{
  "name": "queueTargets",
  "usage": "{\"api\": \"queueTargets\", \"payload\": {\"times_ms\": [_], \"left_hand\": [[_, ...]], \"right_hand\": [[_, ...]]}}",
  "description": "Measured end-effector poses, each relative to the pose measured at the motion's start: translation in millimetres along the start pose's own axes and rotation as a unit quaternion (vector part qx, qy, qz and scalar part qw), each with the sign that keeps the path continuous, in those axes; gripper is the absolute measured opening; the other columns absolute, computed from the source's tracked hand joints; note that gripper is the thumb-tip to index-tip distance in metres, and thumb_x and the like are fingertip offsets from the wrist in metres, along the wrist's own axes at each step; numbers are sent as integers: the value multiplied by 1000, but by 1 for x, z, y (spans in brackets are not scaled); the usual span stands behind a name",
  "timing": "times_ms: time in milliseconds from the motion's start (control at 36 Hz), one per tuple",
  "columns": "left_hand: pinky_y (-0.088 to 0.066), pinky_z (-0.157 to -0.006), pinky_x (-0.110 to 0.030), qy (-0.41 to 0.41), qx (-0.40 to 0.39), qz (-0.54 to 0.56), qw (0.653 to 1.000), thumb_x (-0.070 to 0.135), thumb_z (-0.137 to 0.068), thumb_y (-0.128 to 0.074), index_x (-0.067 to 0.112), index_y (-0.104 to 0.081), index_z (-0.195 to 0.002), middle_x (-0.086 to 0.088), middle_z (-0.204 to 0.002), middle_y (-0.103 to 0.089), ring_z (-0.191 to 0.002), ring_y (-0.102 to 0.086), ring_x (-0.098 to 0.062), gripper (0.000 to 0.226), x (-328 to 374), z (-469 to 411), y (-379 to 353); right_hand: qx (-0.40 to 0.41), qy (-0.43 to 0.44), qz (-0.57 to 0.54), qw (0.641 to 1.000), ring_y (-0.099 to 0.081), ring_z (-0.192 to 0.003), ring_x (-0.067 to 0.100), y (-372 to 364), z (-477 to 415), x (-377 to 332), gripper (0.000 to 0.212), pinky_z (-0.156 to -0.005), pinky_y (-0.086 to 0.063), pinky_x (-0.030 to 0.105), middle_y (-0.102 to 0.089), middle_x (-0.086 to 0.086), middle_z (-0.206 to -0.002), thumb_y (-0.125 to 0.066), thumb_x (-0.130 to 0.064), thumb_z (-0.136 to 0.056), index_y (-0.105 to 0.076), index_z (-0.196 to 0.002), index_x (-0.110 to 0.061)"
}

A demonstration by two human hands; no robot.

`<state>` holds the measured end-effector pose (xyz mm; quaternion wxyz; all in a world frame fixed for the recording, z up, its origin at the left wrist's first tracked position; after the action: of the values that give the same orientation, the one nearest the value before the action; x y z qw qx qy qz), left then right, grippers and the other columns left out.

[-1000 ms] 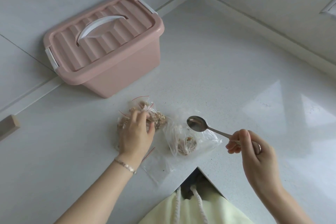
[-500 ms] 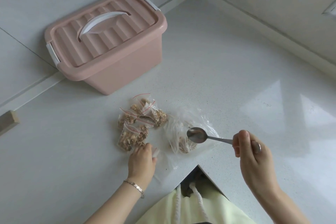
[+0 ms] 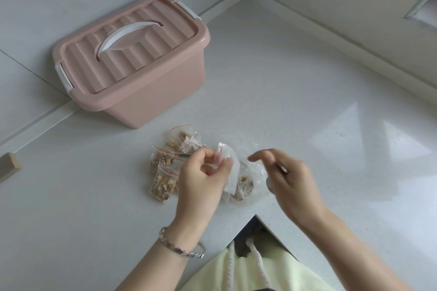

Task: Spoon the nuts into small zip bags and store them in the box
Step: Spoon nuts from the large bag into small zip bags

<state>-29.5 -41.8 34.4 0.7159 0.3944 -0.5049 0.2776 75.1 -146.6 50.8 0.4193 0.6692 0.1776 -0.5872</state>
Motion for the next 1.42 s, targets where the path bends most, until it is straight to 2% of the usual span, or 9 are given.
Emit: {"api": "queueTargets", "payload": {"times_ms": [139, 222, 306, 556, 667, 750, 1111, 1333, 1417], "left_hand": [[-54, -62, -37, 60, -49, 111, 991, 15, -84, -66, 17, -68, -76, 1, -72, -71, -66, -67, -17, 8, 18, 7, -13], [-57, -70, -37, 106, -81, 194, 972, 16, -87, -60, 14, -73, -79, -9, -82, -73, -75, -68, -22, 16, 21, 10, -12], [-56, -62, -30, 146, -101, 273, 946, 6, -89, -51, 9, -74, -77, -16, -85, -72, -76, -69, -26, 26, 21, 11, -9], [-53, -58, -20, 134, -139, 254, 948, 13, -64, -66, 10, -75, -67, -8, -69, -71, -64, -67, -13, 10, 21, 18, -11], [-55, -58, -22, 135, -127, 224, 957, 18, -60, -68, 14, -74, -64, -7, -68, -71, -61, -66, -12, 8, 18, 18, -10], [-56, -66, -28, 136, -128, 202, 962, 25, -58, -70, 15, -74, -67, -7, -70, -71, -63, -67, -14, 14, 18, 19, -10], [-47, -53, -13, 146, -115, 209, 960, 20, -58, -67, 20, -75, -60, 3, -65, -71, -59, -60, -2, 8, 21, 21, -9], [-49, -56, -16, 87, -107, 130, 982, 8, -77, -68, 20, -73, -63, 1, -59, -67, -57, -59, -6, 19, 18, 21, -10], [-53, -57, -20, 65, -115, 125, 983, 17, -75, -70, 18, -70, -67, -2, -61, -67, -61, -63, -11, 8, 20, 23, -11]], "right_hand": [[8, -9, -6, 1000, -49, -50, 10, -10, -1, 3, 17, -51, -38, 17, -63, -7, -61, -61, -23, -86, -63, -81, -39], [30, -37, -35, 998, -35, -42, 7, -6, 2, 6, 17, -46, -30, 12, -54, -12, -58, -66, -19, -83, -67, -81, -36], [49, -43, -36, 997, -43, -44, 1, -2, 6, 6, 19, -49, -31, 7, -56, -14, -63, -69, -14, -80, -68, -79, -33], [54, -54, -51, 996, -51, -53, -3, 3, 13, 7, 20, -53, -33, 7, -59, -25, -69, -67, -8, -80, -69, -76, -27], [50, -31, -41, 997, -43, -51, 3, 4, 16, 7, 3, -54, -33, 9, -60, -21, -73, -66, -28, -76, -69, -77, -29], [33, -15, -34, 999, -50, -58, 6, 5, 19, 3, 14, -58, -35, 10, -63, -19, -75, -64, -39, -71, -70, -78, -29], [-9, -5, 5, 1000, -57, -65, 5, 7, 20, -6, 14, -59, -38, 8, -64, -20, -70, -74, -19, -76, -71, -79, -33], [16, -23, 29, 999, -56, -65, 2, 4, 18, -4, 22, -60, -37, 6, -63, -22, -66, -70, -12, -78, -70, -73, -34], [11, -15, 49, 999, -58, -68, 0, 5, 16, -2, 16, -61, -37, 6, -64, -25, -70, -70, -16, -80, -73, -75, -32]]}}
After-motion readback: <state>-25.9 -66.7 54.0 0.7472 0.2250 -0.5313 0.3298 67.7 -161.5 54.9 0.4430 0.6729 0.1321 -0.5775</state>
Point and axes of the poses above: each hand's wrist, its own z-axis away from the middle knuckle, its own y-axis out of the back of the hand, x = y × z, the point moved 1 cm from there along -z, towards the middle knuckle
